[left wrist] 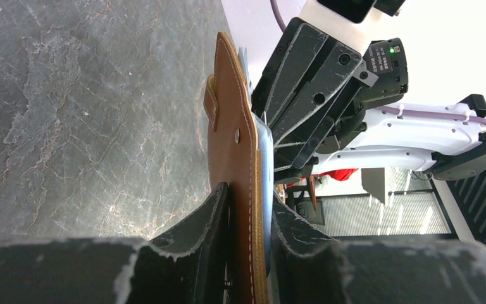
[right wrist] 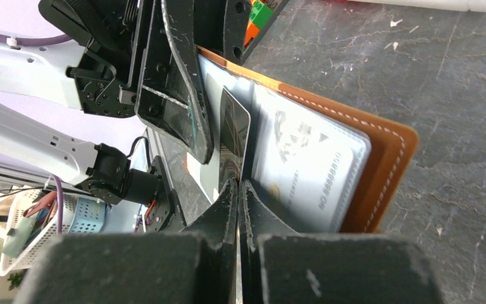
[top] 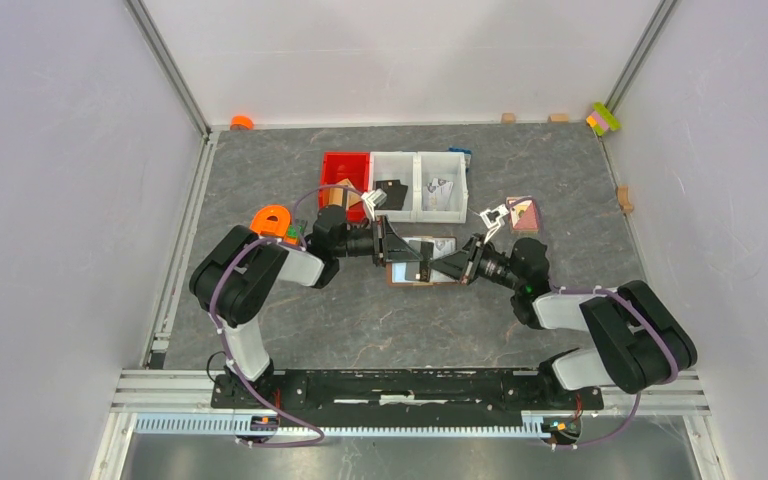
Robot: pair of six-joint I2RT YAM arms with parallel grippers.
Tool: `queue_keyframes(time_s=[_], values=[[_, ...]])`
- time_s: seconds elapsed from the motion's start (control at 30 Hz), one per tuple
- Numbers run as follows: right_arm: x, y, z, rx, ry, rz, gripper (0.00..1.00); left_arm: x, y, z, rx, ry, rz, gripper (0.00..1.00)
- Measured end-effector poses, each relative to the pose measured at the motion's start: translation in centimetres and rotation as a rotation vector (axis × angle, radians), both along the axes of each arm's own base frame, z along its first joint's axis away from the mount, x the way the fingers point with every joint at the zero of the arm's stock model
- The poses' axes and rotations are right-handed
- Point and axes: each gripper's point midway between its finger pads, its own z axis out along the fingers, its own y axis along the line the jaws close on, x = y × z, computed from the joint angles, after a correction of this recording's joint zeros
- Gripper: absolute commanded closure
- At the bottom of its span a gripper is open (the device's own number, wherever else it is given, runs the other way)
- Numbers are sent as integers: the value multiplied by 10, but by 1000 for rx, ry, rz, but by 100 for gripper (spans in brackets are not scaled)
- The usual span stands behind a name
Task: Take the credit cards out of the card holder
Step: Remove the credit card from the card holder.
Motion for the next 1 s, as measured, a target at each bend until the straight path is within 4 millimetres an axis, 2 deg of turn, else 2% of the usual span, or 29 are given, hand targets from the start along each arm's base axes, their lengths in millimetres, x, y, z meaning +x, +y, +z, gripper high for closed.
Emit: queue_keyframes(time_s=[0.1, 0.17, 0.23, 0.27, 0.43, 0.5, 0.67, 0.8, 0.87, 0.9, 0.93, 0.97, 1.0], values=[[-1, -5, -2, 13, 18, -11, 100, 0, 1, -1, 2, 9, 3, 71], [-2, -7, -1, 21, 23, -13, 100, -1, 1, -1, -1, 11, 4, 80], [-2, -7, 0, 26, 26, -13, 100, -1, 2, -1, -4, 10, 6, 94], [-2, -6, 1, 31, 24, -10, 100, -1, 2, 0, -6, 9, 7, 98], [-3, -6, 8, 59, 13, -1, 68, 0, 2, 5, -26, 1, 8, 98], [-5, -4, 13, 80, 3, 12, 63, 1, 1, 8, -38, -2, 9, 98], [-9, 0, 18, 122, 4, 46, 60, 2, 0, 10, -66, 13, 10, 98], [-12, 3, 22, 136, -3, 62, 71, 1, 0, 12, -76, 14, 5, 98], [-13, 3, 22, 137, 0, 65, 84, 0, 0, 12, -77, 15, 2, 98], [-13, 3, 22, 137, 2, 64, 90, 0, 0, 12, -76, 15, 1, 95], [-13, 3, 21, 136, 1, 64, 97, -1, 0, 12, -76, 15, 0, 87], [-12, 3, 21, 136, 5, 62, 100, -1, 0, 12, -76, 15, 0, 77], [-12, 3, 20, 134, 14, 60, 100, 0, 0, 12, -76, 14, 0, 73]])
